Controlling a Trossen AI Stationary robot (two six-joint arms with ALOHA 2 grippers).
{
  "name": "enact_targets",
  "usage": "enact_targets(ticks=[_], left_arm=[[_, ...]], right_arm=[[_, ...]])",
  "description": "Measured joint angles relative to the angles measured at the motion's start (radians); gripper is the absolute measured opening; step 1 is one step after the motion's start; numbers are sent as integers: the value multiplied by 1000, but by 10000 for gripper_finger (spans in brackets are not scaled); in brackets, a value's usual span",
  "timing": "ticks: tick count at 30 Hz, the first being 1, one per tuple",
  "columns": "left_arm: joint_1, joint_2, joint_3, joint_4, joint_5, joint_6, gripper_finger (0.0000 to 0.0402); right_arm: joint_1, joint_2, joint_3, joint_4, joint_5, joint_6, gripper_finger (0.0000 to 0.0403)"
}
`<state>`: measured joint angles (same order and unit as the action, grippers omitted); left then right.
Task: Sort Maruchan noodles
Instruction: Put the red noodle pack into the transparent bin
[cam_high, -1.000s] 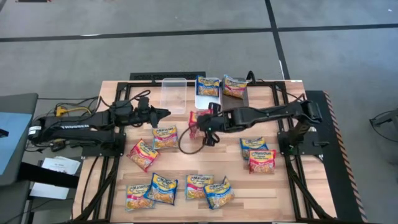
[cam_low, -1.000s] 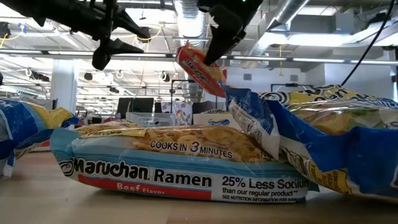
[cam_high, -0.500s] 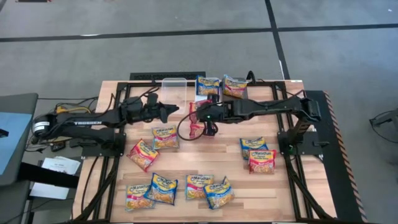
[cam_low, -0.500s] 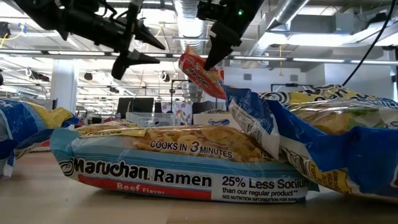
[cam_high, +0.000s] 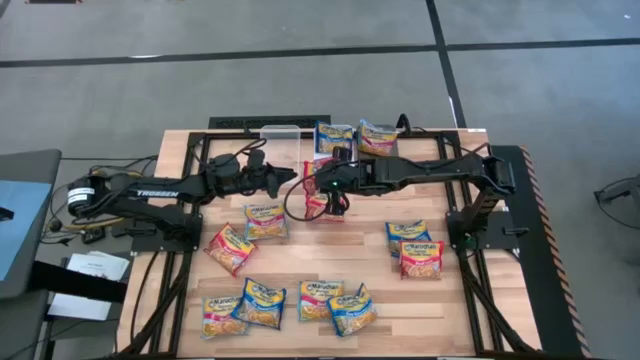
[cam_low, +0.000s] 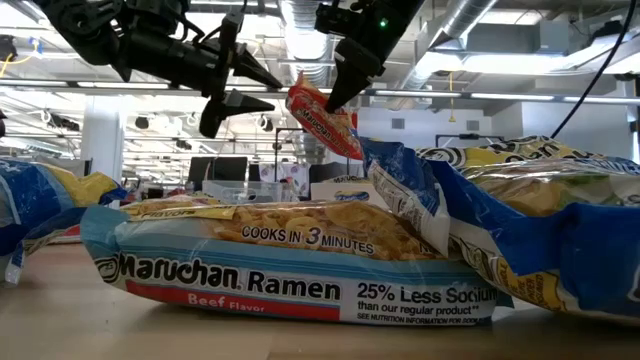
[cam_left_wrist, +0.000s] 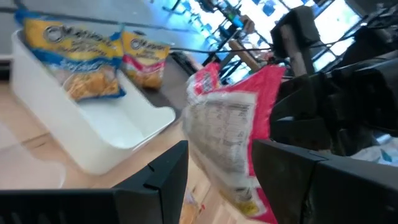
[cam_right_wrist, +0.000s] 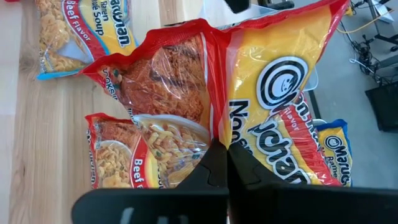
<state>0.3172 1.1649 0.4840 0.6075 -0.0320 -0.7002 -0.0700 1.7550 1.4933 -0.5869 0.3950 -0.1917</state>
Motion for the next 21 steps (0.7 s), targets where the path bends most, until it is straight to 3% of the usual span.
enact_targets(ticks=[21], left_arm=[[0, 1, 0, 1, 27, 25, 165]], right_arm=[[0, 0, 0, -4, -4, 11, 4]])
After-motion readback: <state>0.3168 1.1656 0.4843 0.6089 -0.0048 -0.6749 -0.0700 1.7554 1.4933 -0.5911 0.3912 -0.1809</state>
